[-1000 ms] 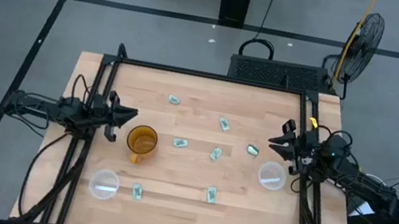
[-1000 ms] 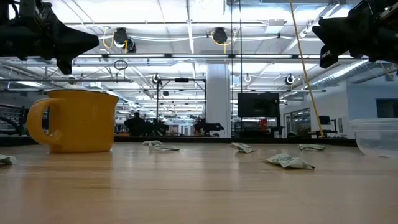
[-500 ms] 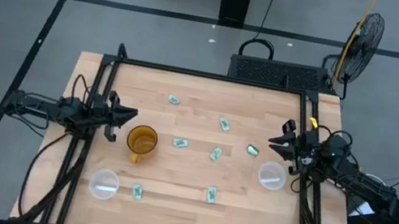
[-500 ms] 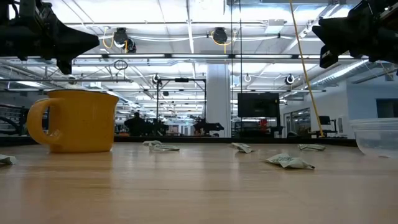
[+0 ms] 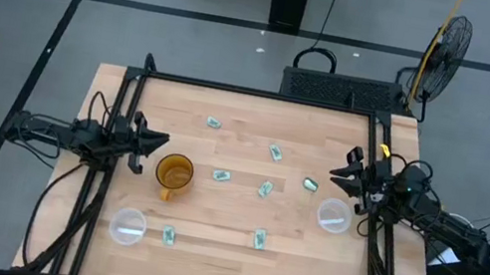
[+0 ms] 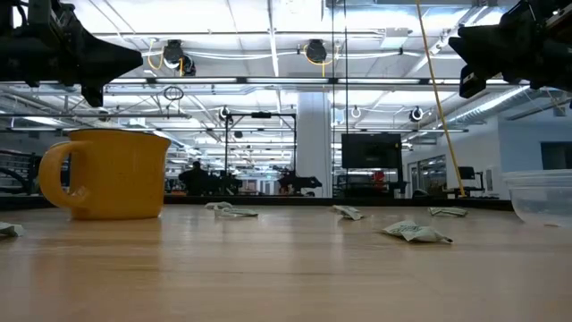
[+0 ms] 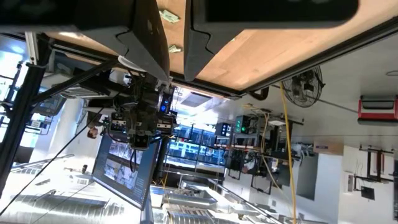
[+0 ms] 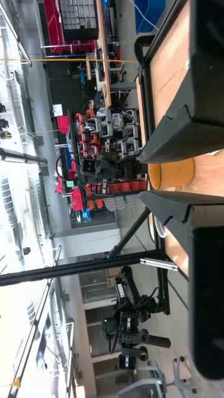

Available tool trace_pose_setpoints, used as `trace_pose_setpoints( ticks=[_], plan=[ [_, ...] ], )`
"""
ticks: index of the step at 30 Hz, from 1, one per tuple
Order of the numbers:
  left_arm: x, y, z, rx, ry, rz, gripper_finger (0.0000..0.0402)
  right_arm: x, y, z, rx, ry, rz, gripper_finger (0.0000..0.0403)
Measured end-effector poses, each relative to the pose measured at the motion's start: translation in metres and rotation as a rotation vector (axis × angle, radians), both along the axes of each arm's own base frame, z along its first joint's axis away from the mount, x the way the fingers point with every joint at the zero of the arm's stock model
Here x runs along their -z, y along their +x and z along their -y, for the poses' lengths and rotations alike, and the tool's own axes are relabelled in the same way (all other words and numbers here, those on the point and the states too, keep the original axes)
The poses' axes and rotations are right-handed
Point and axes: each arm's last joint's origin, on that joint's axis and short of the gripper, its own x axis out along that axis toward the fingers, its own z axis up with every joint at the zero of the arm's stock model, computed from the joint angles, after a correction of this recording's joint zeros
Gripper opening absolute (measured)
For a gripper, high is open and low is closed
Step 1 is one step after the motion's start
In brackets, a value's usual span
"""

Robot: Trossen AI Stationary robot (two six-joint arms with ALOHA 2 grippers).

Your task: Pick and place Stevia / Truvia into bins

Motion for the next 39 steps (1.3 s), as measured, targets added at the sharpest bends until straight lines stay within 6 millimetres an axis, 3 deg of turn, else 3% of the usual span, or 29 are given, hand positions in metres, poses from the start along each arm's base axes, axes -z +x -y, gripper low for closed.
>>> trace_pose_setpoints(
  ticks=[15, 19, 26, 39],
  plan=[
    [0.0023, 0.0003, -0.0006, -0.030, 0.037, -0.035, 0.0051, -0.0014, -0.0004, -0.0002, -0.002, 0.001, 0.013, 0.0075],
    [0.0029, 0.0003, -0.0007, -0.031, 0.028, -0.039, 0.0051, -0.0023, -0.0007, -0.0003, -0.034, 0.117, 0.008, 0.0075],
    [0.0036, -0.0002, -0.0027, -0.127, 0.159, -0.091, 0.0051, -0.0026, -0.0008, -0.0003, -0.036, 0.125, 0.010, 0.0075],
    [0.0029, -0.0003, -0.0027, -0.115, 0.092, -0.063, 0.0051, -0.0066, -0.0020, -0.0009, -0.070, 0.217, 0.037, 0.0075]
  ],
)
